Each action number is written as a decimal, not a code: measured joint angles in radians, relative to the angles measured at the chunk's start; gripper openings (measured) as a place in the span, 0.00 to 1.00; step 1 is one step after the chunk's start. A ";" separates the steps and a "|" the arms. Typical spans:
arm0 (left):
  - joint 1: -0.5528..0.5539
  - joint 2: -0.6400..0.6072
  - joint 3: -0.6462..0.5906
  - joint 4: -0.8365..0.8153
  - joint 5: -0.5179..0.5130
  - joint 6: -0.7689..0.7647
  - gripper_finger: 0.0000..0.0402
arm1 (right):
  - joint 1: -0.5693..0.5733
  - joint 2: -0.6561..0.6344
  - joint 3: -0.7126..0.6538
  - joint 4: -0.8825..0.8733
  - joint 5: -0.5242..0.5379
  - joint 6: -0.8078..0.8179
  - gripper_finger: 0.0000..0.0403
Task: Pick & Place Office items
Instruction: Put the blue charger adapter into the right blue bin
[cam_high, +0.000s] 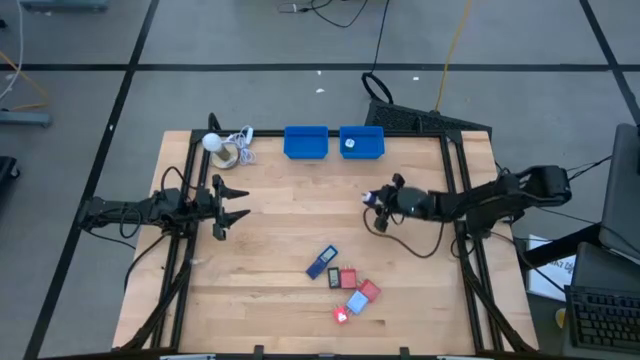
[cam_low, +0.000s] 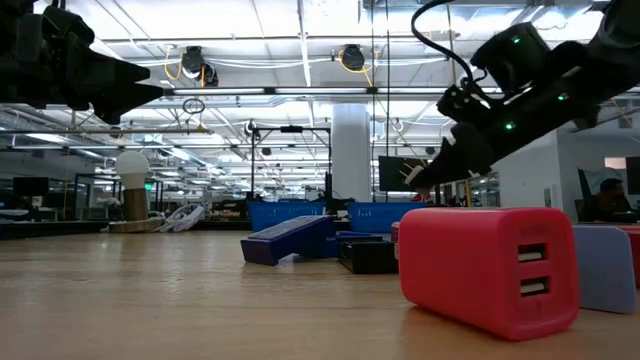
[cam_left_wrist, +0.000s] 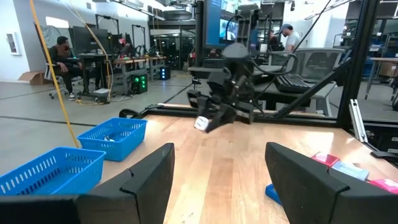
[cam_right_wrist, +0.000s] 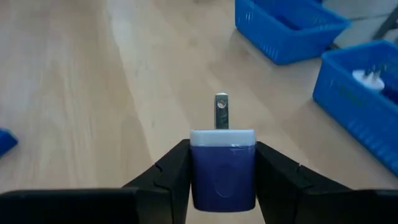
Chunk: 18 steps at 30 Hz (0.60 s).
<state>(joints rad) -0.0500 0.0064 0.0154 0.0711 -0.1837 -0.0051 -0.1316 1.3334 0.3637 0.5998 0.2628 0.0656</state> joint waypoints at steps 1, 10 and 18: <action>0.000 0.000 0.000 0.000 0.000 0.000 0.64 | -0.032 0.000 0.000 0.017 -0.034 -0.009 0.32; 0.000 0.000 0.000 0.000 0.000 0.000 0.64 | -0.242 0.008 0.000 0.089 -0.244 -0.034 0.32; 0.000 0.000 0.000 0.000 0.000 -0.001 0.64 | -0.328 0.088 0.000 0.386 -0.319 -0.060 0.32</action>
<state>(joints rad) -0.0498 0.0065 0.0152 0.0711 -0.1837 -0.0058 -0.4593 1.4211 0.3637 0.9855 -0.0558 0.0059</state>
